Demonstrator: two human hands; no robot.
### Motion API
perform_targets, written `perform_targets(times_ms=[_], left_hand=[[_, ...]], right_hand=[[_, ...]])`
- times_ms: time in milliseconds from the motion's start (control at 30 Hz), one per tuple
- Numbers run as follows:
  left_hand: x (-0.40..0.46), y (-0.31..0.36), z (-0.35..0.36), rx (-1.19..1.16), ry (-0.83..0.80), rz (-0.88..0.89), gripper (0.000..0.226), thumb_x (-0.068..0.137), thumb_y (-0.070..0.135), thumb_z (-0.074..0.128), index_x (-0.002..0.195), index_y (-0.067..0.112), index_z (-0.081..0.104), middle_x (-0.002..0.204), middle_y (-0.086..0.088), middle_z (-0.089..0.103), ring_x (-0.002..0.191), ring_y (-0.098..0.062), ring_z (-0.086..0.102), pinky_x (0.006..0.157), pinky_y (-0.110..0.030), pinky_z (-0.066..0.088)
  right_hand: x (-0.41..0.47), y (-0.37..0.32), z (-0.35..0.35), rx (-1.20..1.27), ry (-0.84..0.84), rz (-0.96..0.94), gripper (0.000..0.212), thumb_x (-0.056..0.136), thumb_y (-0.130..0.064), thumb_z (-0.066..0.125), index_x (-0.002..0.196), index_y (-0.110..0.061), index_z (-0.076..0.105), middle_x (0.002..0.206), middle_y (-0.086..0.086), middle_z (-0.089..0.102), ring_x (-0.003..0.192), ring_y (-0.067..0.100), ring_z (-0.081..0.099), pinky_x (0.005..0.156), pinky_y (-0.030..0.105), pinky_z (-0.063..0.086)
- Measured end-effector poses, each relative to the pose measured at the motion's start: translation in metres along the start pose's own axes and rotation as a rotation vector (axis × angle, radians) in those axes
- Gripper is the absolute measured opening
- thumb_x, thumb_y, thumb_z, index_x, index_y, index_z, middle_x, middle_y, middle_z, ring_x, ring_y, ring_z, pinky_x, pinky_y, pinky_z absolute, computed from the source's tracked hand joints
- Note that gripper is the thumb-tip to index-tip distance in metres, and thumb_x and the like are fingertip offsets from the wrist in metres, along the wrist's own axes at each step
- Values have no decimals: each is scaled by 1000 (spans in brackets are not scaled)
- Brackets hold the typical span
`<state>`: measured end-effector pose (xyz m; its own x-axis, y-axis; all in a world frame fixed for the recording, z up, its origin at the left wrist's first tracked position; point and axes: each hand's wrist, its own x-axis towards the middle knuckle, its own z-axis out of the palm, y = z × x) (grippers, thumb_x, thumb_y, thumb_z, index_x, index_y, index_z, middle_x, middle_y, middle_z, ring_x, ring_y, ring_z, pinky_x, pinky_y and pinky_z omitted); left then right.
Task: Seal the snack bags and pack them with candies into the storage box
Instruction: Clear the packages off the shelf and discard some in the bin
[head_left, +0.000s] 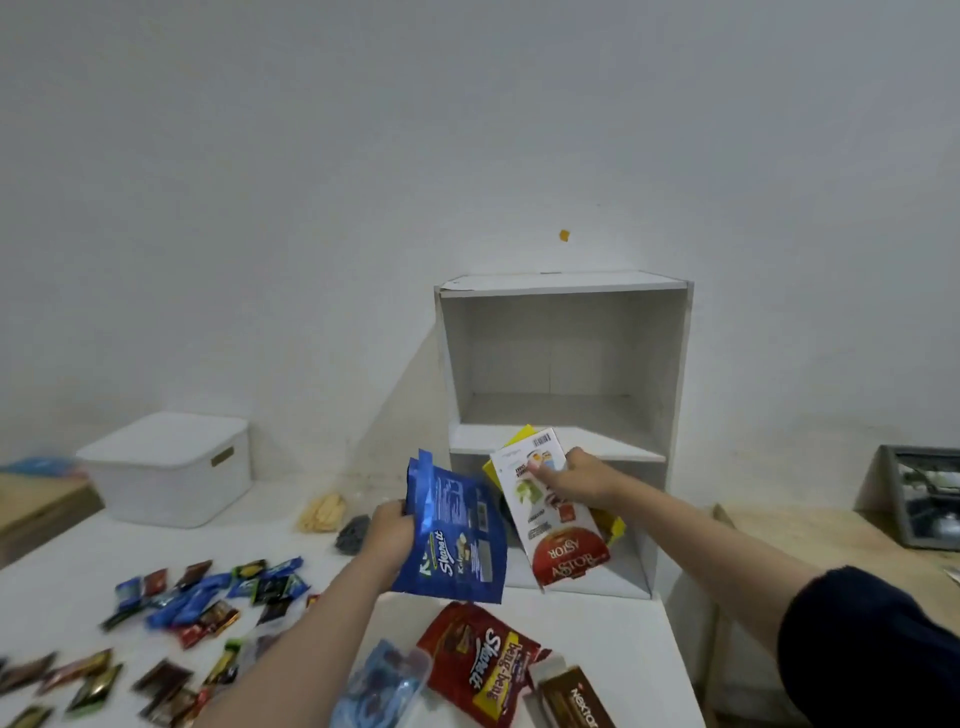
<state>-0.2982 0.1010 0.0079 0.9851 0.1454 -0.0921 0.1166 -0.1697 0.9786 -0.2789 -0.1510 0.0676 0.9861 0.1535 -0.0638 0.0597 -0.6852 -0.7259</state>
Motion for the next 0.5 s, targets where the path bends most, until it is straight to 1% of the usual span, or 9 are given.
perform_targets(times_ms=[133,233,267,300,367,400,433,467,500], left_hand=[[-22,-18,-47,-33,86,-128,13,86,4,50,82,1,62,74,-19,64,60,-28,60,55,-32,48],[-37,-31,-94,-104,161,-219,21,84,-1,45,67,3,57,59,-15,60,50,-24,58,52,-25,44],[-43,-36,-113,-114,185,-228,25,87,1,46,64,8,55,58,-10,60,49,-21,58,50,-22,46],[-50,-42,-132,-120,200,-228,25,90,7,46,67,12,56,64,-6,61,55,-18,60,54,-23,50],[-67,-57,-174,-133,219,-222,18,93,13,43,88,10,60,89,-11,64,81,-25,65,80,-37,55],[-78,-66,-197,-128,241,-203,23,93,10,41,107,6,59,103,-16,64,96,-32,63,92,-45,51],[-88,-76,-221,-114,283,-170,35,91,5,40,124,9,51,116,-17,59,107,-36,59,97,-48,47],[-98,-85,-244,-95,342,-128,48,88,-1,39,133,16,40,120,-14,55,109,-36,56,95,-47,48],[-109,-93,-266,-98,389,-89,56,86,-6,38,133,23,35,119,-12,53,103,-33,58,87,-44,51]], right_hand=[[-8,-25,49,93,-110,-4,42,94,-49,46,99,-12,64,95,8,72,79,21,71,67,28,57],[-8,-51,94,177,-201,-3,45,95,-47,45,105,-8,65,104,13,72,87,26,71,82,39,57],[-9,-63,110,219,-227,-20,43,96,-46,45,104,-9,65,104,13,72,85,24,71,82,37,57],[-10,-75,128,253,-253,-39,41,96,-45,44,105,-10,65,103,12,72,82,21,72,77,33,58],[-12,-104,167,270,-290,-66,42,97,-44,43,109,-10,63,100,10,72,78,20,72,70,31,58],[-12,-119,189,260,-302,-68,44,97,-46,42,109,-9,63,100,11,72,80,23,72,72,33,58],[-13,-135,213,252,-316,-69,47,96,-47,43,109,-7,64,100,13,72,81,26,71,77,37,58],[-14,-151,236,247,-337,-69,49,95,-48,43,109,-6,64,101,14,72,83,28,71,81,40,57],[-16,-167,259,245,-362,-75,50,95,-49,44,110,-6,64,102,14,72,84,28,71,84,42,57]])
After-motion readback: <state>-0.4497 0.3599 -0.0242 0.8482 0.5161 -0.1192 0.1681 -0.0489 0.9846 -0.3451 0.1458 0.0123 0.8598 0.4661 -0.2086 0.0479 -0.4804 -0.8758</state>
